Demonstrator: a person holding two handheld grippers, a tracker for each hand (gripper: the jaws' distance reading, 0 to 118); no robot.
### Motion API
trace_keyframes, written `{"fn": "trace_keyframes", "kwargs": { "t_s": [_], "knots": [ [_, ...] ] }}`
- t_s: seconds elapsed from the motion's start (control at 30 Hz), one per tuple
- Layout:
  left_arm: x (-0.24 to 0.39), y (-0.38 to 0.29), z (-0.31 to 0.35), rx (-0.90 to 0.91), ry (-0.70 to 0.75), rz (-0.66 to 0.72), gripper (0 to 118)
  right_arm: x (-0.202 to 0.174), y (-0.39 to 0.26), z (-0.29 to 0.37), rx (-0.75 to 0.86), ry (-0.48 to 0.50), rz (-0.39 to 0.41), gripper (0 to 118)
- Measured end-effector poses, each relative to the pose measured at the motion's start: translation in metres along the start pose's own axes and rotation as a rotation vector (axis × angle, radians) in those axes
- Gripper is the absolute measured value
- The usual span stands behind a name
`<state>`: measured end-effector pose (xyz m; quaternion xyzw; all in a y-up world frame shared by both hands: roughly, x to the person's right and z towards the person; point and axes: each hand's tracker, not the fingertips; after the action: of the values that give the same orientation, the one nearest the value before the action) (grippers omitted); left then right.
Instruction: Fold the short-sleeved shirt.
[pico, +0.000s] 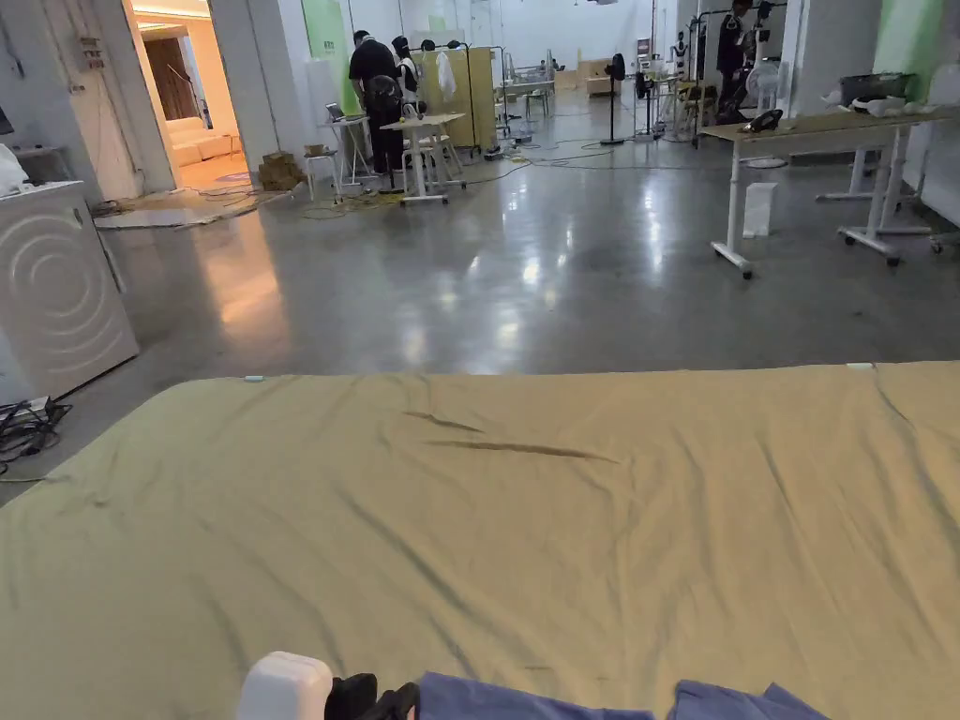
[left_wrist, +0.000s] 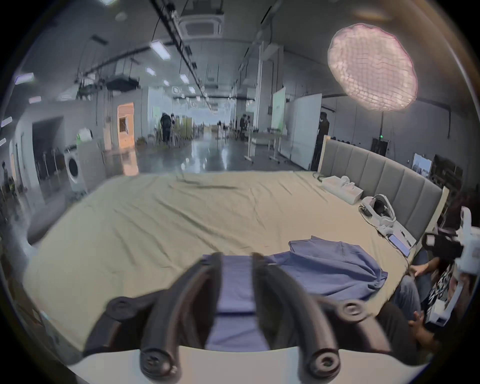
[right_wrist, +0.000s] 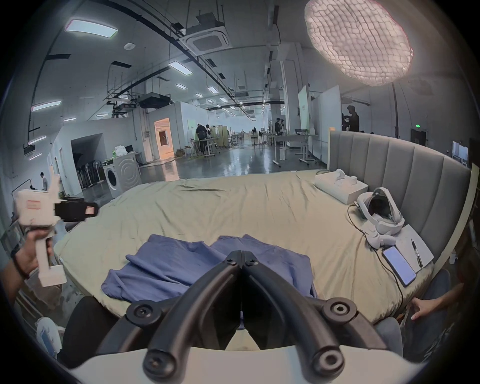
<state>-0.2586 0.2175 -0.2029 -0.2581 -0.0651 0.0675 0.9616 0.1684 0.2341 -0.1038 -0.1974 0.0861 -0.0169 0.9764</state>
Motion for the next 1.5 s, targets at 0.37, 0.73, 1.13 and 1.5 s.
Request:
{"fn": "trace_keyframes", "kwargs": {
  "t_s": [0.37, 0.73, 1.13, 1.5],
  "knots": [
    [-0.051, -0.029, -0.234, -0.454, 0.093, 0.107, 94, 0.049, -0.037, -0.02, -0.202, -0.126, -0.072, 0],
    [-0.024, -0.033, -0.25, -0.499, 0.175, -0.074, 5, 0.077, -0.066, -0.018, -0.282, -0.166, -0.166, 0],
    [-0.041, -0.022, -0.283, -0.673, 0.148, -0.055, 4, 0.108, 0.011, -0.145, -0.348, -0.024, -0.028, 0],
    [-0.055, -0.023, -0.286, -0.676, 0.114, -0.001, 4, 0.191, -0.033, -0.301, -0.663, -0.149, -0.205, 94]
  ]
}}
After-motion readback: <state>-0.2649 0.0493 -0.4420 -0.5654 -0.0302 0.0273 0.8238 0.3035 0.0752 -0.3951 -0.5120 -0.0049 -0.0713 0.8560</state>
